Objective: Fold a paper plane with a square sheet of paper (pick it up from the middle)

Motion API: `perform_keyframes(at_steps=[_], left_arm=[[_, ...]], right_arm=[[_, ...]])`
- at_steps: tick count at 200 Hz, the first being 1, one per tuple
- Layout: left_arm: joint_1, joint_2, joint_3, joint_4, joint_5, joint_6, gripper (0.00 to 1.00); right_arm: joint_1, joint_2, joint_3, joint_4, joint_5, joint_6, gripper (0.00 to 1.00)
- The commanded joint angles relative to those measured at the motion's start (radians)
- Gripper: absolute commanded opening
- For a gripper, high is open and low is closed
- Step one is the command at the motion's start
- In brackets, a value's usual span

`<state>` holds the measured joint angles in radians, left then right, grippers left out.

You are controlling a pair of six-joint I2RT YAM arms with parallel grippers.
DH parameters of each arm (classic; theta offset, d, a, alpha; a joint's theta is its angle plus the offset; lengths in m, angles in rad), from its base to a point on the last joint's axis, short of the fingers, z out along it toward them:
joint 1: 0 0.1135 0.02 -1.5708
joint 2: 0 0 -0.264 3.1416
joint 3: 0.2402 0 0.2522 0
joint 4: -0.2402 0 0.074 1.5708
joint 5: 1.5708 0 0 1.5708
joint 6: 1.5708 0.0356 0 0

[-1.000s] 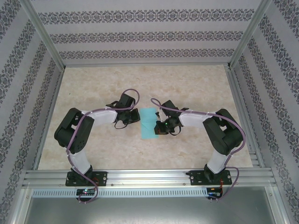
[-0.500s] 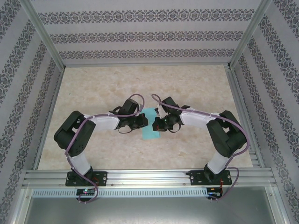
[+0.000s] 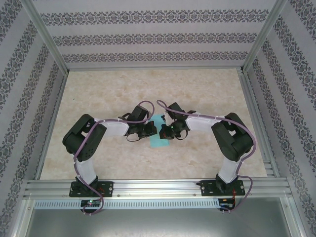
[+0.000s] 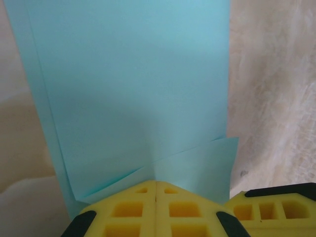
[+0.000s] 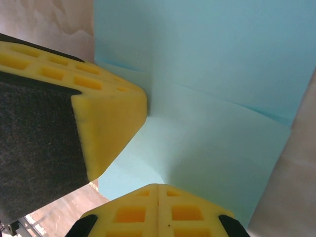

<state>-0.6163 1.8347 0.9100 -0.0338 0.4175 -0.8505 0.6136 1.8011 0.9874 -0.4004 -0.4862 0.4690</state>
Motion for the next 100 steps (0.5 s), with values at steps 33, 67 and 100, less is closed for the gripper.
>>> perform_keyframes(at_steps=[33, 67, 100], left_arm=[[-0.007, 0.046, 0.046, -0.154, -0.089, -0.005, 0.06], [-0.007, 0.049, 0.043, -0.227, -0.144, 0.014, 0.06], [-0.006, 0.054, 0.034, -0.244, -0.160, 0.016, 0.06]], right_arm=[[-0.009, 0.018, -0.031, -0.009, 0.021, -0.034, 0.01], [-0.026, -0.017, -0.120, -0.003, 0.020, -0.034, 0.00], [-0.038, -0.075, -0.212, 0.001, 0.018, -0.026, 0.01]])
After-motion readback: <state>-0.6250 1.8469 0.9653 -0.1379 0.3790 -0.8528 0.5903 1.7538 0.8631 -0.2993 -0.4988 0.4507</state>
